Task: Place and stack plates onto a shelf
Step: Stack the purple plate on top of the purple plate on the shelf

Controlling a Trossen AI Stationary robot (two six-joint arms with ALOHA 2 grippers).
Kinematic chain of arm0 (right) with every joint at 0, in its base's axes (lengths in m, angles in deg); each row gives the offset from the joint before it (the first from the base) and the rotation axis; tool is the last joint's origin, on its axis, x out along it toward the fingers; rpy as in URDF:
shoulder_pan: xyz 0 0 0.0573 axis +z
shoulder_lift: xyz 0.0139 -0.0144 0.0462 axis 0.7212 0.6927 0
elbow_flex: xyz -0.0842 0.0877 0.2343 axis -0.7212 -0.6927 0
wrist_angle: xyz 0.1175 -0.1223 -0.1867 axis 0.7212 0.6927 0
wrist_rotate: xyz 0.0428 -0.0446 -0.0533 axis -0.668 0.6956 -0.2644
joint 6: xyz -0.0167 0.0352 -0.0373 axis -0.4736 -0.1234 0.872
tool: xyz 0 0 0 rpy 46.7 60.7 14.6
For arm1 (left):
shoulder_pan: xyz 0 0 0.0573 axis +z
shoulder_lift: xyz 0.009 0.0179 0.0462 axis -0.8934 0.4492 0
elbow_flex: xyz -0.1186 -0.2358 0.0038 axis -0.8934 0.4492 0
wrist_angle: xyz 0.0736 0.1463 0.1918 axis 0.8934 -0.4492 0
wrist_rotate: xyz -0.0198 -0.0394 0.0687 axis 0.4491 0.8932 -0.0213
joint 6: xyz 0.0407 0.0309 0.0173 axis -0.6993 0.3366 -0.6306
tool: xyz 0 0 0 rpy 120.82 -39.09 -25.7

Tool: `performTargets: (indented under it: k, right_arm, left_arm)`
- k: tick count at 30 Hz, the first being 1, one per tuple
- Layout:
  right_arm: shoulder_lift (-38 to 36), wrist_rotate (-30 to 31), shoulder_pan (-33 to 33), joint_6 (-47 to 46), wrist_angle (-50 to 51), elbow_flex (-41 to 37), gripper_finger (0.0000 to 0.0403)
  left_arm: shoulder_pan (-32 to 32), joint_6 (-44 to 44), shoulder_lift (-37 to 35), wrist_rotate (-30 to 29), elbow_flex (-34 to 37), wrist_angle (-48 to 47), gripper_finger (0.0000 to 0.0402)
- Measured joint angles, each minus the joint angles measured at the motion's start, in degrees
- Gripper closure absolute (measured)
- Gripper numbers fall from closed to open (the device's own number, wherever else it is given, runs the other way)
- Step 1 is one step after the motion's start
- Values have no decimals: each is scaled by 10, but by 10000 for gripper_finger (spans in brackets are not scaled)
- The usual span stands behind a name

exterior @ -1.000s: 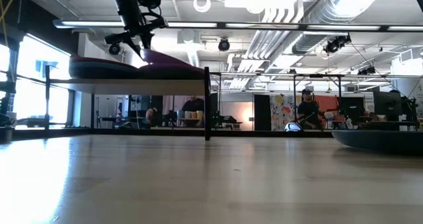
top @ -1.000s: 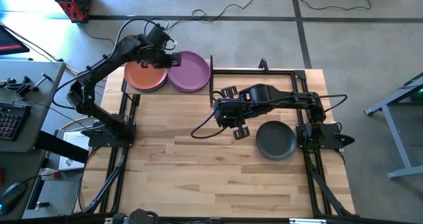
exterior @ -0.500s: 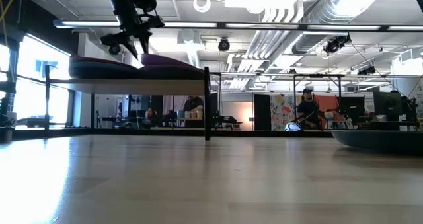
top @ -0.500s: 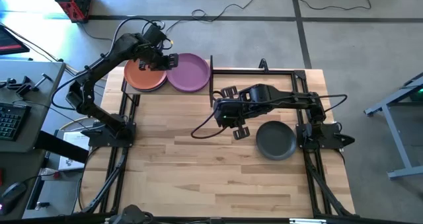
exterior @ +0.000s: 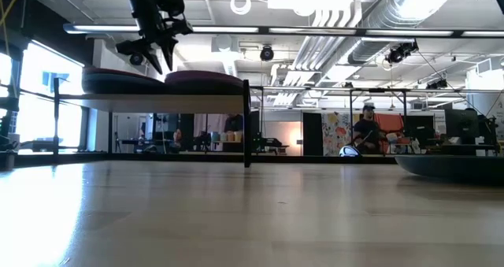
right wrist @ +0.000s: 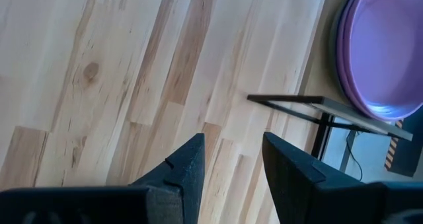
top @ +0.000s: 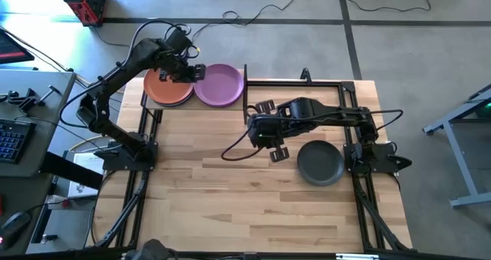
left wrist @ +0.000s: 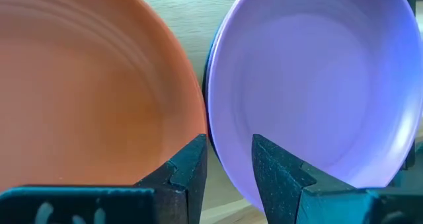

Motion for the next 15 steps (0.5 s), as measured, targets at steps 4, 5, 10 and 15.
performTargets:
  k: [4, 5, 10, 15]
  right_arm:
    - [0, 0, -5, -1, -28, 0, 274]
    - [0, 0, -8, -3, -35, 0, 274]
    - [0, -1, -28, -18, -43, 0, 274]
    - [0, -4, -38, -18, -43, 0, 274]
  left_arm:
    - [-5, -15, -13, -7, 0, 0, 295]
    - [-5, -16, -19, -10, 0, 0, 295]
    - [1, -2, -49, -39, 0, -15, 295]
    - [5, -5, -57, -61, -1, -65, 295]
